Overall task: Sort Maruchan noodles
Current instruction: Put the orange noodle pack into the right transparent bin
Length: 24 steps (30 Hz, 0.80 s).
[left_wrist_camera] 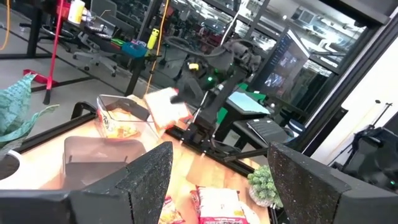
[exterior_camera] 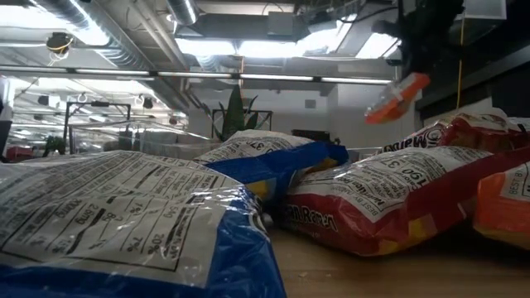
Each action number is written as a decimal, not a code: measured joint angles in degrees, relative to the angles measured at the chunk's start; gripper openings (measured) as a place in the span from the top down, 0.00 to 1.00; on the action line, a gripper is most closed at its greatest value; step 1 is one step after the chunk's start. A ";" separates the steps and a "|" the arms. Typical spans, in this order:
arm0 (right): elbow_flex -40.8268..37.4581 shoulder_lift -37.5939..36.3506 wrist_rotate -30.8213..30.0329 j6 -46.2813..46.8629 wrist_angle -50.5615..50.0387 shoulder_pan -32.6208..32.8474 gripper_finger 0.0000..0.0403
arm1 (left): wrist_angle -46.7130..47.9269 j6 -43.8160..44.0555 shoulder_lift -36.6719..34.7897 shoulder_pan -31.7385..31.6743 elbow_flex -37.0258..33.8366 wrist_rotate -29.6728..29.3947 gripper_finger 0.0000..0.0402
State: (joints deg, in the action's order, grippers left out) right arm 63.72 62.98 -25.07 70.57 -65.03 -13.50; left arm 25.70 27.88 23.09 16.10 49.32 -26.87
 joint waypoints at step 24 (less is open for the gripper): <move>-16.06 -1.08 9.41 -8.79 11.60 -29.57 1.00 | 0.91 -0.04 0.00 0.00 0.00 -2.16 0.36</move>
State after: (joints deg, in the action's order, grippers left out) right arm 47.66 61.89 -15.66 61.78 -53.43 -43.07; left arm 26.61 27.83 23.09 16.10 49.32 -29.03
